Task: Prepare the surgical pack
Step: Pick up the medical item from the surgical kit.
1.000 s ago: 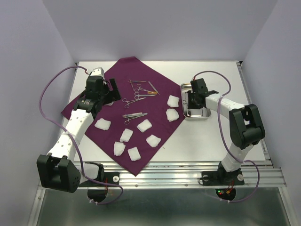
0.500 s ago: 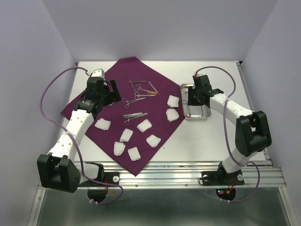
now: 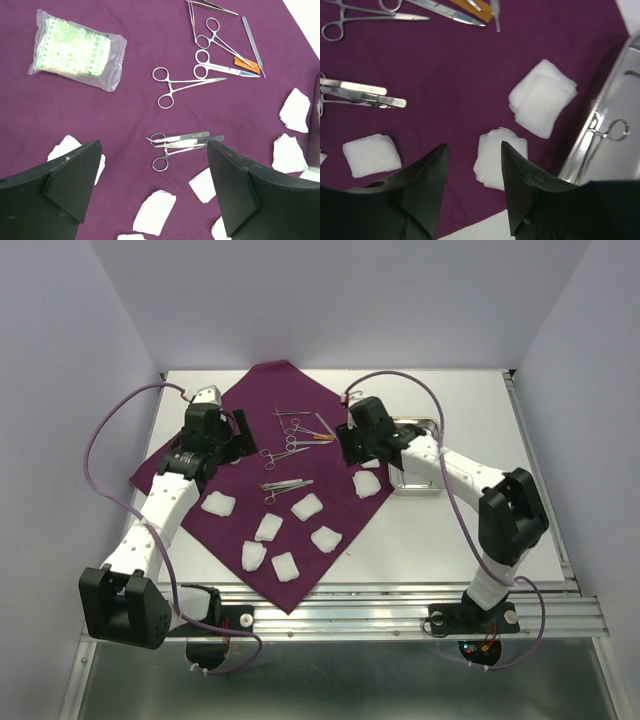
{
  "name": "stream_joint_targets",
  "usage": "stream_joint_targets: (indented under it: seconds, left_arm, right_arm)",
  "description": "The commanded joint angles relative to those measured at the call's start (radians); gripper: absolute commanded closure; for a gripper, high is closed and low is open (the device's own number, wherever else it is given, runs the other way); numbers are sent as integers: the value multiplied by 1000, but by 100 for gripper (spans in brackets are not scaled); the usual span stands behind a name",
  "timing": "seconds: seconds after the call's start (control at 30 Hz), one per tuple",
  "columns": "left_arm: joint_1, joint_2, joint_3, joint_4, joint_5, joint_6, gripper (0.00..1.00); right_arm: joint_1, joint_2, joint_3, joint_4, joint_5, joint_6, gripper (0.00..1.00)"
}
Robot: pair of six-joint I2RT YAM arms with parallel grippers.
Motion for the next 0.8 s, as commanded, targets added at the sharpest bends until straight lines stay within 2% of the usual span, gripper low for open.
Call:
stream_joint_targets:
  seconds: [0.0, 0.2, 0.33, 0.77]
  left_arm:
    - [4, -13, -3, 4, -51, -19, 1]
    - [4, -16, -16, 1, -70, -30, 1]
    - [4, -16, -11, -2, -71, -30, 1]
    - [8, -28, -11, -18, -107, -13, 1]
  right_arm:
    - [65, 84, 93, -28, 35, -32, 46]
    - [65, 209, 220, -55, 75, 19, 46]
    - [65, 308, 367, -80, 121, 17, 46]
    - [-6, 634, 818, -157, 87, -7, 48]
